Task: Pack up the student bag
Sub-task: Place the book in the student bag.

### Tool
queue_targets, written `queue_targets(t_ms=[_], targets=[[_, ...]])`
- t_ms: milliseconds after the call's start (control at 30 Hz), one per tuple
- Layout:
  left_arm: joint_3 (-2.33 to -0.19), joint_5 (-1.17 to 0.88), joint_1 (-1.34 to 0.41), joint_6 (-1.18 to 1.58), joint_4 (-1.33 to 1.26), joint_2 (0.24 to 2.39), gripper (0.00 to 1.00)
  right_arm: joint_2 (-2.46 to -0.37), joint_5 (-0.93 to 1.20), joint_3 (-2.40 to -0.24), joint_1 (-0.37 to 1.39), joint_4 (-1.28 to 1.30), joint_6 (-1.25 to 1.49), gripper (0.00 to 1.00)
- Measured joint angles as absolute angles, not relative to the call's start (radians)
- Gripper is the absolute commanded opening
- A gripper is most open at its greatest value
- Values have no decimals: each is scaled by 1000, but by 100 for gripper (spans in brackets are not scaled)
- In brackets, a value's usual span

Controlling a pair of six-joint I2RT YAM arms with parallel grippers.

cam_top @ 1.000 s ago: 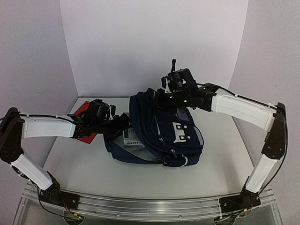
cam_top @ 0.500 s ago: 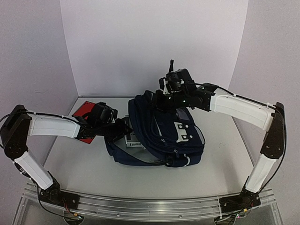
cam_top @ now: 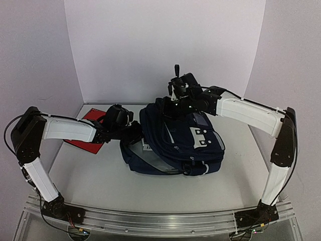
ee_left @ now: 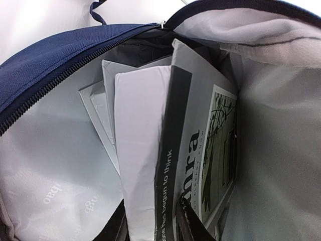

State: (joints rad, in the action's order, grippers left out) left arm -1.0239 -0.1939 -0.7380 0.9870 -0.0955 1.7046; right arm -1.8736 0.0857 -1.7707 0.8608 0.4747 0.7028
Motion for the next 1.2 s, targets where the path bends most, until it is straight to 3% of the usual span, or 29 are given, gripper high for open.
queue_targets(t_ms=[633,833,967,1200], targets=[[-1095,-150,-749,1022,-63,1808,29,-1885,9,-1811,861,490,659,0],[-1095,-143,-758,1012,-79,1825,49,-1875,-14,-1746,863,405,661,0],[-1090,-137,-780,975,-63,1809,71,-1825,-63,-1652,882,340,661,0],[-1065,-128,-818,914,61,1634,96,-1738,-142,-1567,917,294,655,0]])
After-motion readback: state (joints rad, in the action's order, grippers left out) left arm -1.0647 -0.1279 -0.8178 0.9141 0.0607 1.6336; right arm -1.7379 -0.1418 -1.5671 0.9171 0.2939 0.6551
